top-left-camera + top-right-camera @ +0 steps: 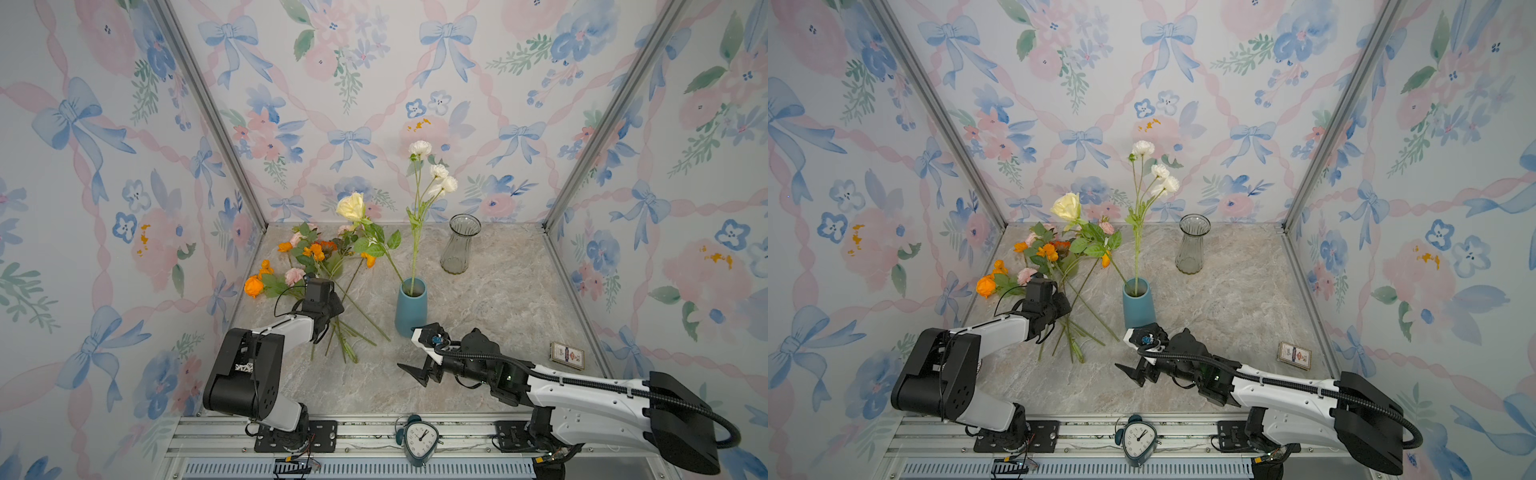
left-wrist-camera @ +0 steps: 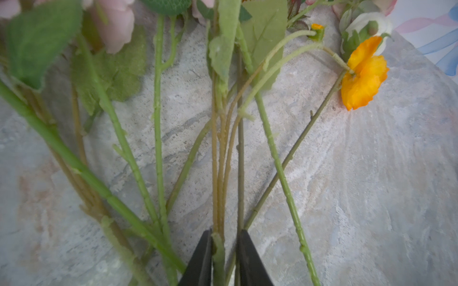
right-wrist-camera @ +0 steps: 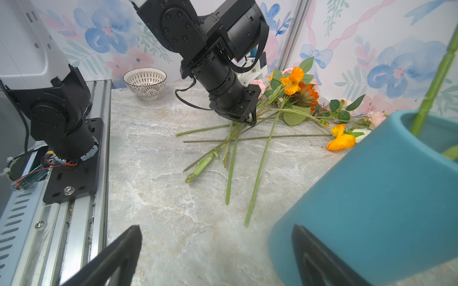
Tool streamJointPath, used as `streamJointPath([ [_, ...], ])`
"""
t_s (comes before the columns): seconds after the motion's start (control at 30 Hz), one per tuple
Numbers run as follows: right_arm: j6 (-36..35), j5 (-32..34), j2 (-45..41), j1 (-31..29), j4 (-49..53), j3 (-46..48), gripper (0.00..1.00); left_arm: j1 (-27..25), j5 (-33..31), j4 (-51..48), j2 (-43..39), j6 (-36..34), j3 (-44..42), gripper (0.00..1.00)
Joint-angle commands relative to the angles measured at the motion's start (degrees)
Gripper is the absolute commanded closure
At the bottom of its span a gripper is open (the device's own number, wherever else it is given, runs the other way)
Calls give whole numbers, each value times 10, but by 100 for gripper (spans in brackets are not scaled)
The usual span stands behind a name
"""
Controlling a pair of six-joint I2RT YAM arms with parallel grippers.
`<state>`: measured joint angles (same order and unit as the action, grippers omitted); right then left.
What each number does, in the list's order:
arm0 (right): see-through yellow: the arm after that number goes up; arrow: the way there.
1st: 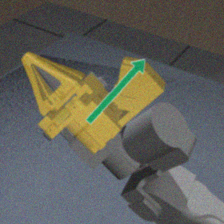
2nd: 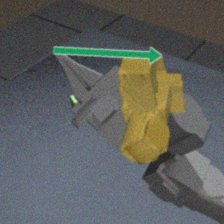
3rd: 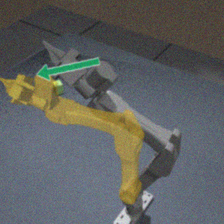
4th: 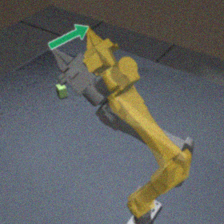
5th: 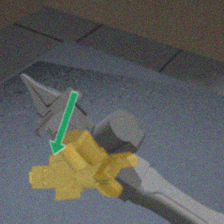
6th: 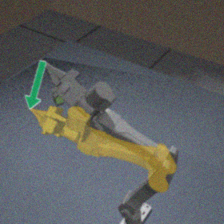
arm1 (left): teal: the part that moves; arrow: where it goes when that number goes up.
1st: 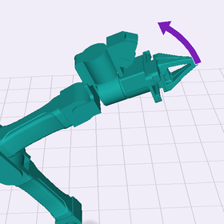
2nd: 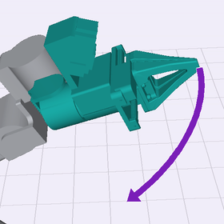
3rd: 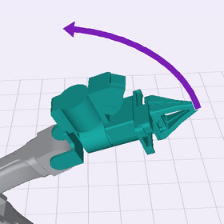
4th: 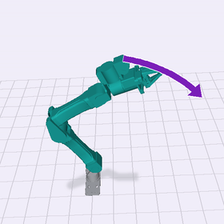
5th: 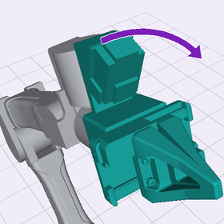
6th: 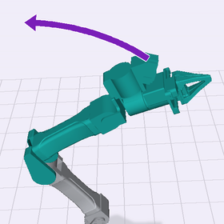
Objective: Arrange the flowers into the vase
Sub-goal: 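Close the left gripper around the orange poppy stems in the pile, then lift the orange poppy stems upward out of the pile with the left gripper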
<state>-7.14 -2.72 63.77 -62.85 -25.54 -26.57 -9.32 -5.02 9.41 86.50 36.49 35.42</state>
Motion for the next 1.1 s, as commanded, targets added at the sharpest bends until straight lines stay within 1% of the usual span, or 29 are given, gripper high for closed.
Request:
streamJointPath([
  [0.0, -8, 7, -1, -8, -4, -19, 3, 3, 3, 5, 6, -9, 8, 78],
  [0.17, -9, 7, 0, -7, -4, -19, 3, 4, 6, 4, 19, -16, 9, 78],
  [0.23, -9, 8, 1, -6, -4, -19, 3, 6, 5, 5, 21, -20, 11, 89],
  [0.33, -9, 10, 1, -6, -3, -18, 3, 6, -2, 12, 2, -23, 8, 100],
  [0.47, -6, 9, 3, -1, -4, -19, 3, 6, -2, 4, -44, -35, 11, 100],
  [0.57, 0, 5, 2, 4, -7, -17, 3, 5, -16, -17, -89, -46, 14, 100],
  [0.83, 21, -11, -5, 23, -19, -10, 3, 5, -77, -79, -196, -88, 32, 100],
  [0.93, 25, -15, -9, 28, -22, -7, 3, 4, -93, -83, -235, -103, 33, 100],
  [1.07, 27, -14, -12, 30, -22, -6, 3, 2, -121, -95, -278, -134, 65, 100],
])
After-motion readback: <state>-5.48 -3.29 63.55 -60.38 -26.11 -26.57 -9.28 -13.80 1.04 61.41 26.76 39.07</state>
